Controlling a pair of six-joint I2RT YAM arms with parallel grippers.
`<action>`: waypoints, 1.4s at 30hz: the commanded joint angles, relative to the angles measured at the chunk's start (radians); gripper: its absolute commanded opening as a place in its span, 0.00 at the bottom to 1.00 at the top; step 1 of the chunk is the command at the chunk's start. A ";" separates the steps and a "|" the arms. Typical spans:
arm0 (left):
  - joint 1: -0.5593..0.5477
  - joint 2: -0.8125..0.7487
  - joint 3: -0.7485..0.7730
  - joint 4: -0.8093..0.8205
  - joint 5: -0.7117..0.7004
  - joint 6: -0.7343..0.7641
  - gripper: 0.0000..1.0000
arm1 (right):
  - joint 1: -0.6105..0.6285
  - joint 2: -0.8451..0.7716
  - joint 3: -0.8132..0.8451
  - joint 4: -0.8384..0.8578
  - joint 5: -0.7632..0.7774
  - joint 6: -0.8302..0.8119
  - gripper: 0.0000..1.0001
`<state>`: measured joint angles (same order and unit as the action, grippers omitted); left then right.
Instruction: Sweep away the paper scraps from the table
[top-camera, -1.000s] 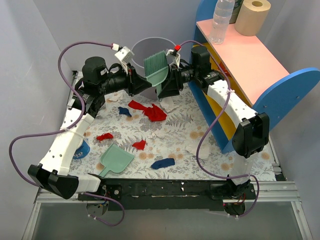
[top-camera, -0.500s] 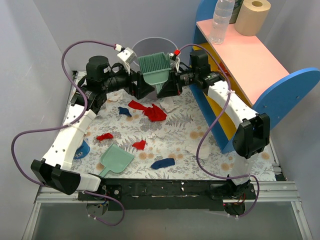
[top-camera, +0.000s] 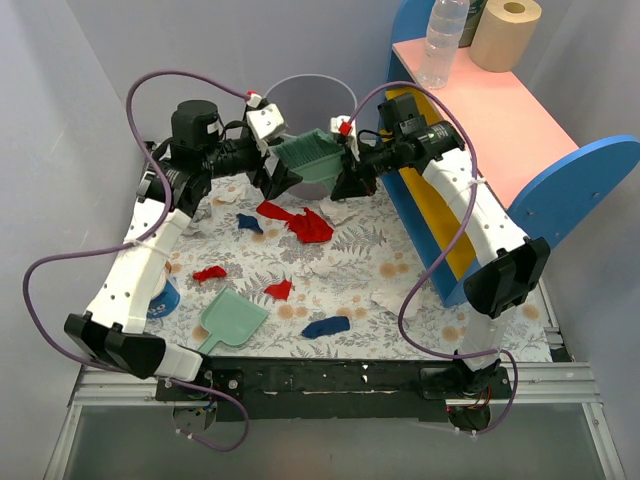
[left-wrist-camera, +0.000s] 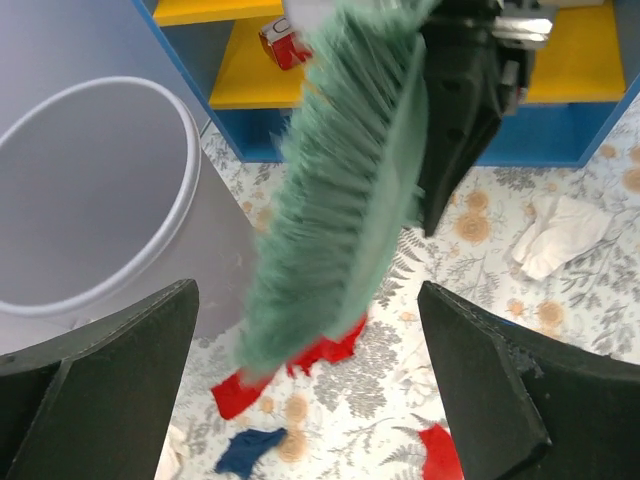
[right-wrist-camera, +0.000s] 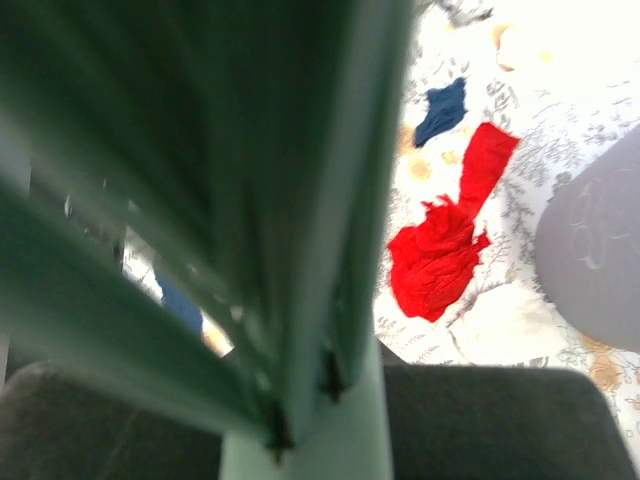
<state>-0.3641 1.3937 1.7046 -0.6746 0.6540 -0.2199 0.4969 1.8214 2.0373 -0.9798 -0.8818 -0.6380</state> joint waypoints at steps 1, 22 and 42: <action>-0.004 0.053 0.072 -0.048 0.073 0.097 0.90 | 0.051 -0.002 0.008 -0.129 0.049 -0.135 0.01; -0.015 0.199 0.228 -0.272 0.292 0.051 0.07 | 0.086 0.024 0.040 -0.010 0.106 0.014 0.01; 0.086 -0.183 -0.296 0.288 0.098 -0.614 0.00 | -0.100 -0.051 -0.390 0.696 -0.423 0.796 0.84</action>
<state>-0.2901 1.2476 1.3827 -0.4950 0.7765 -0.6937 0.3676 1.7794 1.6894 -0.5129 -1.0863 -0.0380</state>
